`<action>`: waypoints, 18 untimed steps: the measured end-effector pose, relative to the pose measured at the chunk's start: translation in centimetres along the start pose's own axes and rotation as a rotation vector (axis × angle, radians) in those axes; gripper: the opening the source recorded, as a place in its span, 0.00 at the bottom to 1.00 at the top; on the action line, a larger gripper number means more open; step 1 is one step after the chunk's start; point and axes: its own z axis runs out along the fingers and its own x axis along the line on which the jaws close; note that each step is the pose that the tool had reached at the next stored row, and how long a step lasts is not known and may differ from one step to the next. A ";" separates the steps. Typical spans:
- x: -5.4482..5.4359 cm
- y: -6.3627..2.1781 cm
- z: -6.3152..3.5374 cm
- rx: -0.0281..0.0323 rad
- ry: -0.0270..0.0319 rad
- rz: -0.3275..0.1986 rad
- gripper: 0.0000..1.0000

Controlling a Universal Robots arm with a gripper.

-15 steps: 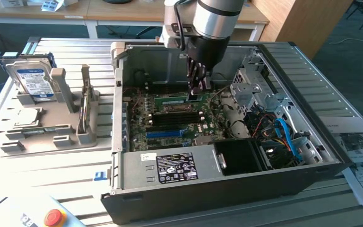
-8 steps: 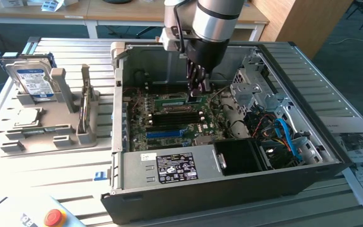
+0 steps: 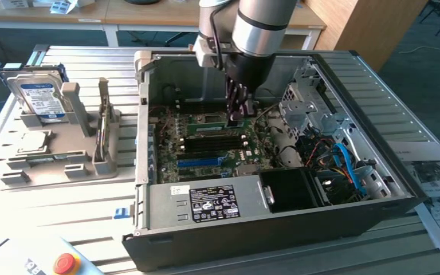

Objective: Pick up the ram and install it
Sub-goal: 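Insert the ram into the slot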

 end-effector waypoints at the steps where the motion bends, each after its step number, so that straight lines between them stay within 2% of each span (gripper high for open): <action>1: 0.0 -0.01 0.14 -0.0001 0.0001 0.000 0.12; 12: 0.0 -0.10 1.63 0.0001 -0.0004 0.009 0.12; 18: 0.0 -0.11 1.79 0.0001 -0.0007 0.013 0.12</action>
